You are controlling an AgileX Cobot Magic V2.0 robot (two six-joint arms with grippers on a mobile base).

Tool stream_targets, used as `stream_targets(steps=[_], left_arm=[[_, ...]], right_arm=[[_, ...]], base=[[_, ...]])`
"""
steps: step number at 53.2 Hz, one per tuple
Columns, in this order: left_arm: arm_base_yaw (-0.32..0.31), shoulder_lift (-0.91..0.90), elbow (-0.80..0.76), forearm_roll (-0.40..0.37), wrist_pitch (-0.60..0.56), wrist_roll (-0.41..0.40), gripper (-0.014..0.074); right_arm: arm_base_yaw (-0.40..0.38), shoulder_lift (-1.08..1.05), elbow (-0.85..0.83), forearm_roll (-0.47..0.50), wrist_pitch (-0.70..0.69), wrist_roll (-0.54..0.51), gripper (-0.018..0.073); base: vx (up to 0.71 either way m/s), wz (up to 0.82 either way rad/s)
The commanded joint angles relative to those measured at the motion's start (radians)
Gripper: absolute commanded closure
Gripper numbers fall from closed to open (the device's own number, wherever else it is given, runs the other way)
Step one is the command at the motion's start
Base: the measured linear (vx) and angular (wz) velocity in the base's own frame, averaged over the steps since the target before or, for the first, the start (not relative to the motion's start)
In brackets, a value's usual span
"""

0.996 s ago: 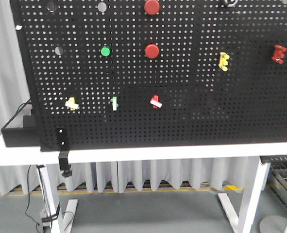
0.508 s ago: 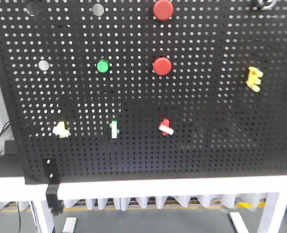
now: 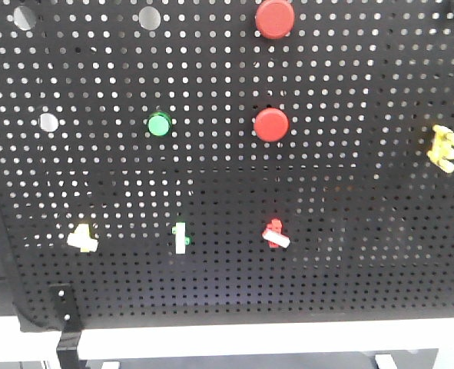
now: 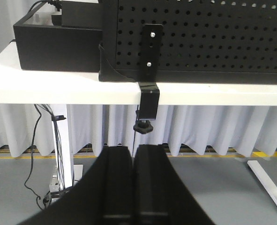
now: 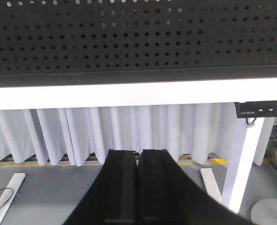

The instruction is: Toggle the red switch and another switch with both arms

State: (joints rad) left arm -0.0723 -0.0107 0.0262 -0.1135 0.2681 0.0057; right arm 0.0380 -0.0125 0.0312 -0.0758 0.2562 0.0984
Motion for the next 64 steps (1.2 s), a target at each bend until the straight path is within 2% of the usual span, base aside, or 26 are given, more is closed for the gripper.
stream_targets(steps=[1,31,42,64], left_arm=[[0.002,-0.009,0.019,-0.005,-0.080,-0.006,0.0594],[0.002,-0.009,0.018,-0.003,-0.081,-0.006,0.0594],[0.002,-0.009,0.019,0.094,-0.084,0.027,0.0594],[0.002,-0.009,0.019,0.093,-0.087,0.027,0.0594]], right_arm=[[-0.006,-0.009,0.005,-0.010,-0.083,-0.005,0.0566],[-0.006,-0.009,0.005,-0.010,-0.083,-0.005,0.0566],[-0.006,-0.009,0.005,-0.010,-0.083,-0.005,0.0566],[-0.006,-0.009,0.005,-0.010,-0.101,-0.005,0.0566]], base=[[0.10,0.01],[0.05,0.02],[0.00,0.00],[0.00,0.00]])
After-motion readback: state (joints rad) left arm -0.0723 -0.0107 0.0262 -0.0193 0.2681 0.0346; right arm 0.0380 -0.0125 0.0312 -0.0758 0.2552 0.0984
